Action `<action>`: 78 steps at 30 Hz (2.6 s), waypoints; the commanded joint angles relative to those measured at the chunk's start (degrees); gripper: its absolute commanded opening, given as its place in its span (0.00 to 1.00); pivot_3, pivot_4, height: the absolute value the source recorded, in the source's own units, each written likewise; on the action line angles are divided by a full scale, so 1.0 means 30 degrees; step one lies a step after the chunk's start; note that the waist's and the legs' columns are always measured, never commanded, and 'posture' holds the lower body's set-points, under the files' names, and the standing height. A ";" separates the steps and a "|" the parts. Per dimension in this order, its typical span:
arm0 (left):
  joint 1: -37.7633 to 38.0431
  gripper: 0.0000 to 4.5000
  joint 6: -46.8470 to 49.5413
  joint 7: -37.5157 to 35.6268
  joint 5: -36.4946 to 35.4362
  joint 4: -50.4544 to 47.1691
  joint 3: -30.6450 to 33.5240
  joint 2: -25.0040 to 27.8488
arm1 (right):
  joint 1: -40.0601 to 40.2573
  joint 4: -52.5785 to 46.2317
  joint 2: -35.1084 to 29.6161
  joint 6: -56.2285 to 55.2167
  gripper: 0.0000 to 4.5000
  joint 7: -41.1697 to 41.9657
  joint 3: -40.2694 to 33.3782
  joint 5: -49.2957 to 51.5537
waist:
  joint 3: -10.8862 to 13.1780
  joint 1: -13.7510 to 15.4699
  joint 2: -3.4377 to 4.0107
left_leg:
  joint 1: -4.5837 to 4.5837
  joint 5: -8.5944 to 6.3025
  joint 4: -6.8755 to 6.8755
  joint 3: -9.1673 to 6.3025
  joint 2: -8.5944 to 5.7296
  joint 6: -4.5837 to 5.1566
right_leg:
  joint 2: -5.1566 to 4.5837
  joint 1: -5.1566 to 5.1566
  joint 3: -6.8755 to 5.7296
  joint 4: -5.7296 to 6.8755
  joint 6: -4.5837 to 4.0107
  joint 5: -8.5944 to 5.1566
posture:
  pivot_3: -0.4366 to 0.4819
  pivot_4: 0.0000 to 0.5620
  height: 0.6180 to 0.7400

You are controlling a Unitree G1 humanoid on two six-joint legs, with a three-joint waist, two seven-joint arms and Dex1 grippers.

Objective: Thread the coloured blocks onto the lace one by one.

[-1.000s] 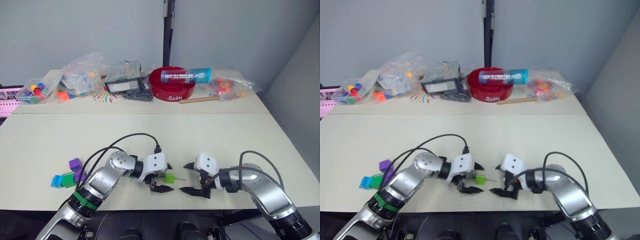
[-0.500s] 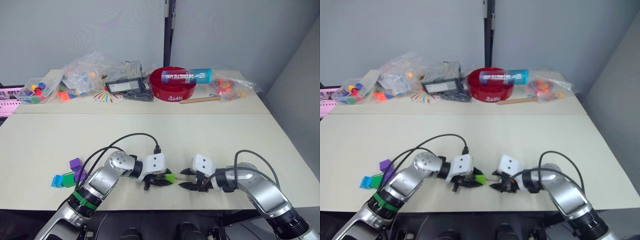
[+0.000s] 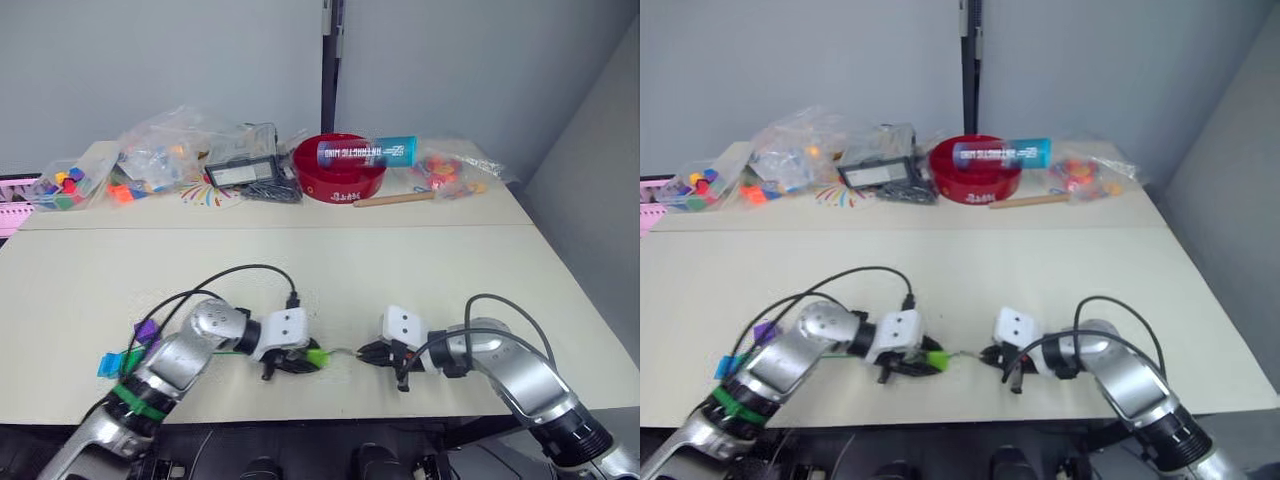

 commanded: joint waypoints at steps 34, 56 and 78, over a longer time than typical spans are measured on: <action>0.4544 0.29 -0.9746 -0.1944 0.0613 1.0558 0.6014 0.6568 | 0.1757 0.2183 -0.3753 -0.3076 0.00 0.2609 -0.2670 0.0047 | -0.0029 0.0108 0.0274 | 0.0293 -0.0034 -0.0184 0.0108 0.0266 0.0054 | 0.0287 0.0000 0.0064 0.0271 -0.0165 -0.0279 | 0.48 0.27 0.92; 0.2625 0.29 -0.7751 -0.2723 0.1238 0.8647 0.5403 0.5619 | 0.3251 0.2489 -0.3751 -0.2913 0.00 0.2066 -0.3965 0.0249 | -0.0065 0.0829 0.0293 | 0.0293 -0.0034 -0.0158 0.0121 0.0178 0.0053 | 0.0184 0.0054 0.0072 0.0234 -0.0104 -0.0308 | 0.48 0.27 0.92; -0.0466 1.00 0.3574 -0.4916 0.5573 -0.1085 0.2128 1.0004 | 0.1961 0.0864 -0.1025 -0.0873 0.00 0.0721 -0.2250 -0.0064 | -0.0020 -0.0192 -0.0127 | 0.0275 -0.0036 -0.0201 0.0111 0.0278 0.0055 | 0.0314 -0.0016 0.0075 0.0257 -0.0143 -0.0310 | 0.48 0.27 0.92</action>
